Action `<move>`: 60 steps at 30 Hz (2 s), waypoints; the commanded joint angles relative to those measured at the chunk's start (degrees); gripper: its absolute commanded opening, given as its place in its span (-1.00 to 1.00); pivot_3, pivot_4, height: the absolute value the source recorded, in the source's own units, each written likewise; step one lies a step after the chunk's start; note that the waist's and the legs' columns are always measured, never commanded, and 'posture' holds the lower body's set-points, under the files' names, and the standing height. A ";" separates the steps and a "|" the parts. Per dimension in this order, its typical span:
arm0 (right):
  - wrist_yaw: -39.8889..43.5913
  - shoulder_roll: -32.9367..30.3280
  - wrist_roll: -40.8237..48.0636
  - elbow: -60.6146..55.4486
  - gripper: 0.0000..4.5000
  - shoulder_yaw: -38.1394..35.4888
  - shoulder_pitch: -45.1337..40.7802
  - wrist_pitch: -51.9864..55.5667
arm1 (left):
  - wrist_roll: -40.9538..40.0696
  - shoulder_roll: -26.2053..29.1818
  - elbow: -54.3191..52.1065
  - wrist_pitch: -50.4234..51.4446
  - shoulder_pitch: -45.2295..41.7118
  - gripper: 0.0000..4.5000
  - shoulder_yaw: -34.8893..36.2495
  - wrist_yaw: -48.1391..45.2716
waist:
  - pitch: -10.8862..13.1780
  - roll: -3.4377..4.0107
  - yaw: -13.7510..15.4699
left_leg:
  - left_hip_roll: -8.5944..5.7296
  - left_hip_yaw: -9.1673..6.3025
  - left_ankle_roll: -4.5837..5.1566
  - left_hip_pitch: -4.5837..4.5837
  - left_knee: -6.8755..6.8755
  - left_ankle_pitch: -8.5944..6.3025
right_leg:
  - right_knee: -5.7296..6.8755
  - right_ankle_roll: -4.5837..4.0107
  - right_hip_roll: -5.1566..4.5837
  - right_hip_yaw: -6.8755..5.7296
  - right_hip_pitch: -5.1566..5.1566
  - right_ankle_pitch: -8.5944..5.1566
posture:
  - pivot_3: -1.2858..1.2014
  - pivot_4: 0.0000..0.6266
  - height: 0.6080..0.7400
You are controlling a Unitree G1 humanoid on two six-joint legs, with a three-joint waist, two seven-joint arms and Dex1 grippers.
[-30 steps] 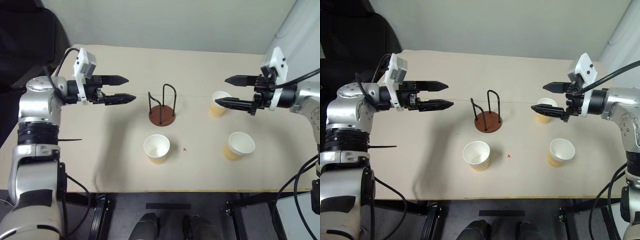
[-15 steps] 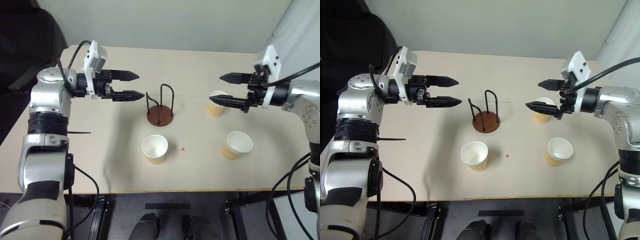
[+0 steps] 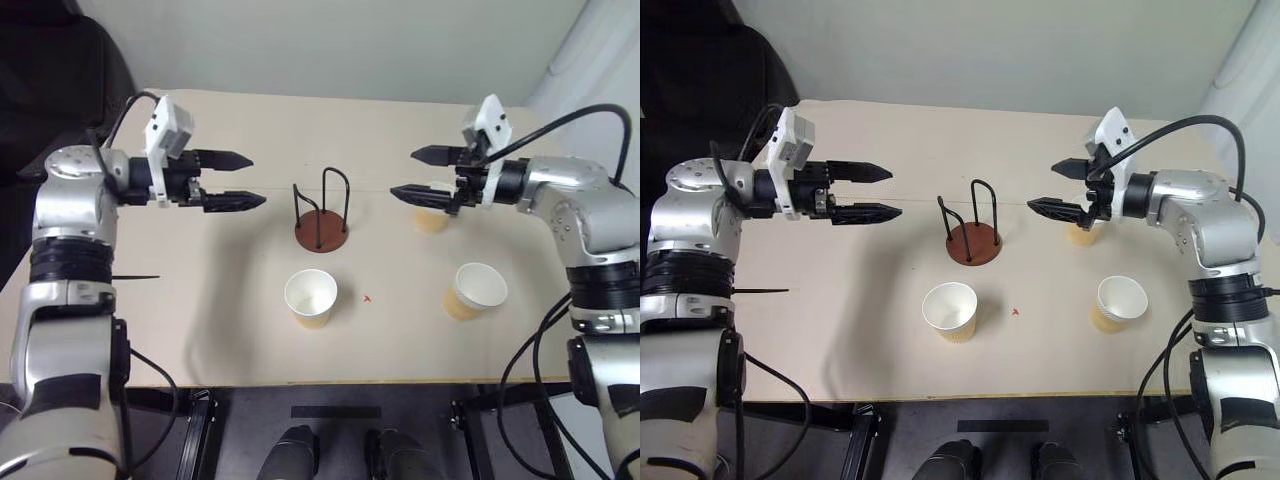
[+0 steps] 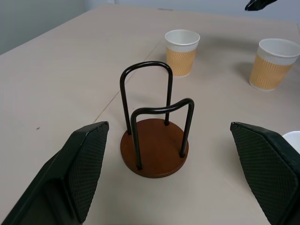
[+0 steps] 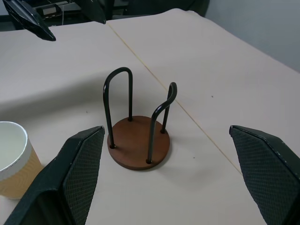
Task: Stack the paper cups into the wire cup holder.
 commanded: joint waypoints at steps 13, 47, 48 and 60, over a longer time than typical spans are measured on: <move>1.22 8.65 -5.18 10.91 0.94 2.15 -5.68 -7.31 | -1.56 1.89 -3.52 0.84 0.78 0.98 2.35 0.96 | 0.00 0.01 0.05 | -0.01 0.00 0.00 -0.16 0.03 0.00 | 0.00 -0.02 -0.01 0.00 -0.17 0.00 | 0.03 -0.52 1.00; -1.34 -7.15 6.33 -24.40 0.94 -7.96 3.35 12.99 | 3.26 -8.96 -5.04 1.22 1.44 0.98 -6.31 4.22 | 0.00 0.01 0.27 | -0.01 0.02 -0.09 -0.25 0.11 0.06 | 0.19 -0.01 -0.04 0.00 -0.28 0.01 | 0.03 -0.52 1.00; -1.62 -7.21 6.56 -24.66 0.94 -8.05 3.51 13.13 | 3.54 -9.38 -4.68 1.00 1.24 0.98 -6.46 4.64 | 0.00 0.01 0.27 | -0.01 0.01 -0.09 -0.25 0.13 0.06 | 0.20 -0.01 -0.04 0.00 -0.28 0.01 | 0.03 -0.52 1.00; -3.44 -7.80 8.11 -25.67 0.94 -8.19 4.31 13.49 | 5.13 -13.72 -3.56 -0.87 1.29 0.98 -6.21 10.07 | 0.00 0.01 0.32 | -0.02 0.02 -0.07 -0.24 0.13 0.07 | 0.26 -0.01 -0.04 0.00 -0.28 0.01 | 0.03 -0.52 1.00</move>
